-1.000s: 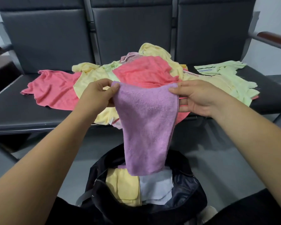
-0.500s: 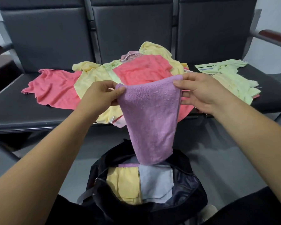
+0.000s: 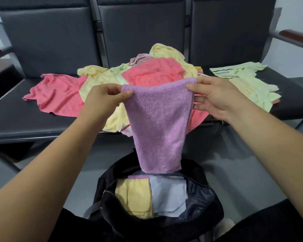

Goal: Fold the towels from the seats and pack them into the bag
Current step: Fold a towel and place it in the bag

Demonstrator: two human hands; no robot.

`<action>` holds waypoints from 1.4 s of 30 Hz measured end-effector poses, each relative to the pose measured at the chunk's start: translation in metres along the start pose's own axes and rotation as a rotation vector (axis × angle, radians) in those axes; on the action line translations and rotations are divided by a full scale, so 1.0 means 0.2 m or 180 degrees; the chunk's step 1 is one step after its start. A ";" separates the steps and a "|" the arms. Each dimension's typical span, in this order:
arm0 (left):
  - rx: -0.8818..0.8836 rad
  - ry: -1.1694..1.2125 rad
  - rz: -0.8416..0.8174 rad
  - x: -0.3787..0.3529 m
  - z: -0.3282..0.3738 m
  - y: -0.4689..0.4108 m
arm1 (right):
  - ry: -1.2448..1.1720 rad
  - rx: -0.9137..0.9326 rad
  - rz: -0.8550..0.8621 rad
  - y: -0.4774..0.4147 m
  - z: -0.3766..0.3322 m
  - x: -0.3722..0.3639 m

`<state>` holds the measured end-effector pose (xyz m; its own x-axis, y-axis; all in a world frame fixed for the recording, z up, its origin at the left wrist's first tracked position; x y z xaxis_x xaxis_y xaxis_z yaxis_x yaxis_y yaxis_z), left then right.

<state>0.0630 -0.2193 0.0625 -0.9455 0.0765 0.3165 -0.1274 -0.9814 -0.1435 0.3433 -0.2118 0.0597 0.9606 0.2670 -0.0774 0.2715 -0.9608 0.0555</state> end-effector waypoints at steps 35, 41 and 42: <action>-0.0351 0.0815 -0.0321 -0.05 0.03 0.01 | 0.2154 0.0595 0.0565 0.04 -0.10 0.03; -0.0254 0.0194 -0.0702 -0.12 0.03 0.02 | 0.2141 0.0890 0.0406 0.04 -0.13 -0.01; -0.0247 0.0315 -0.0703 -0.13 0.02 0.02 | 0.1629 0.0795 0.0260 0.03 -0.11 -0.01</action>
<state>0.0877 -0.2261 0.0583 -0.9165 0.3081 0.2553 -0.3531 -0.9228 -0.1540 0.3451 -0.2171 0.0825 0.9012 0.1334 0.4125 0.2327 -0.9516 -0.2006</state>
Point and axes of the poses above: each hand's wrist, its own y-axis away from the middle knuckle, its own x-axis out of the back of the hand, z = x × y, the point moved 6 cm from there along -y, towards the middle knuckle, and after that the axes turned 11 degrees about -z, right-handed, at the moved point
